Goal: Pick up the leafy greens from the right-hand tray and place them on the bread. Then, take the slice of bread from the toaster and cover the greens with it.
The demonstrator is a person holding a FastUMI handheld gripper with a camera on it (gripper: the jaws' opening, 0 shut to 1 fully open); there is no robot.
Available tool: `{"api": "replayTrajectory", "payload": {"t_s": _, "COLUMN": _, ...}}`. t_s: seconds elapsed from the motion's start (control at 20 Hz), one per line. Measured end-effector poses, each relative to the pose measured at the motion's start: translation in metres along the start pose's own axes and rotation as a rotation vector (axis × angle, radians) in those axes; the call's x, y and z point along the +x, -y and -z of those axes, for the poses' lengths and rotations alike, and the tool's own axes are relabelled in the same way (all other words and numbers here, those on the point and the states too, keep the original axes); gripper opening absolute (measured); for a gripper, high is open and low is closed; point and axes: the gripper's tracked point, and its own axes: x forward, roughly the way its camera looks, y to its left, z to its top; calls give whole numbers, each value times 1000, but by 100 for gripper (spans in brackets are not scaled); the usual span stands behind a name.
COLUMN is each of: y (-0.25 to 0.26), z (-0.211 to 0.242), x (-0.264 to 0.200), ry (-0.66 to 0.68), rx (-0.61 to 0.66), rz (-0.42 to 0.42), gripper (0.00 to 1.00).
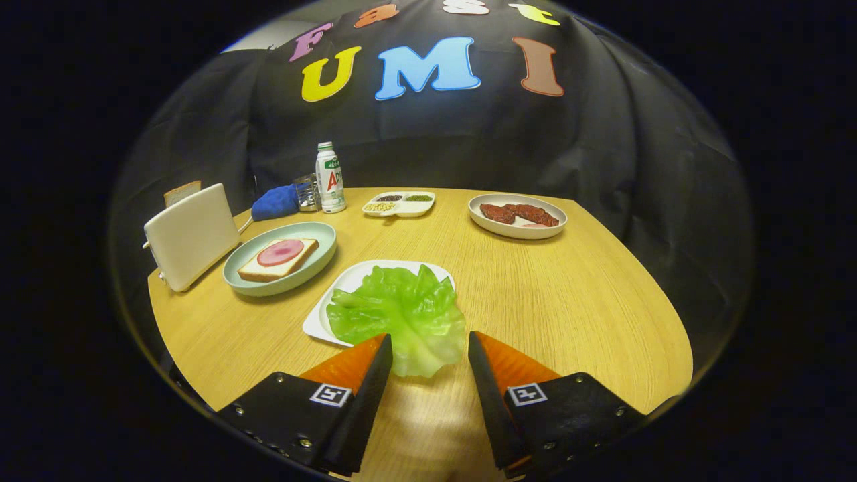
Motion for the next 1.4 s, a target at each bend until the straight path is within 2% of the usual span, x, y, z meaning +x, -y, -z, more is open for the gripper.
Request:
{"api": "replayTrajectory", "payload": {"t_s": 0.05, "y": 5, "z": 4, "x": 10, "ry": 5, "rx": 13, "rz": 14, "gripper": 55}}
{"api": "replayTrajectory", "payload": {"t_s": 0.15, "y": 5, "z": -1, "x": -2, "ry": 3, "rx": 28, "rz": 8, "gripper": 24}}
{"api": "replayTrajectory", "payload": {"t_s": 0.2, "y": 5, "z": -2, "x": -4, "ry": 4, "rx": 19, "rz": 1, "gripper": 28}}
{"api": "replayTrajectory", "payload": {"t_s": 0.25, "y": 4, "z": -3, "x": 1, "ry": 11, "rx": 13, "rz": -18, "gripper": 28}}
{"api": "replayTrajectory", "payload": {"t_s": 0.3, "y": -1, "z": -10, "x": 1, "ry": 45, "rx": 57, "rz": -26, "gripper": 15}}
{"api": "replayTrajectory", "payload": {"t_s": 0.35, "y": -1, "z": -6, "x": -7, "ry": 31, "rx": 44, "rz": -40, "gripper": 2}}
{"api": "replayTrajectory", "payload": {"t_s": 0.65, "y": -9, "z": -9, "x": -12, "ry": 59, "rx": -25, "rz": -36, "gripper": 2}}
{"api": "replayTrajectory", "payload": {"t_s": 1.0, "y": -16, "z": -35, "x": -29, "ry": 153, "rx": -4, "rz": -44, "gripper": 2}}
{"api": "replayTrajectory", "payload": {"t_s": 1.4, "y": -31, "z": -62, "x": -38, "ry": 199, "rx": 1, "rz": -66, "gripper": 2}}
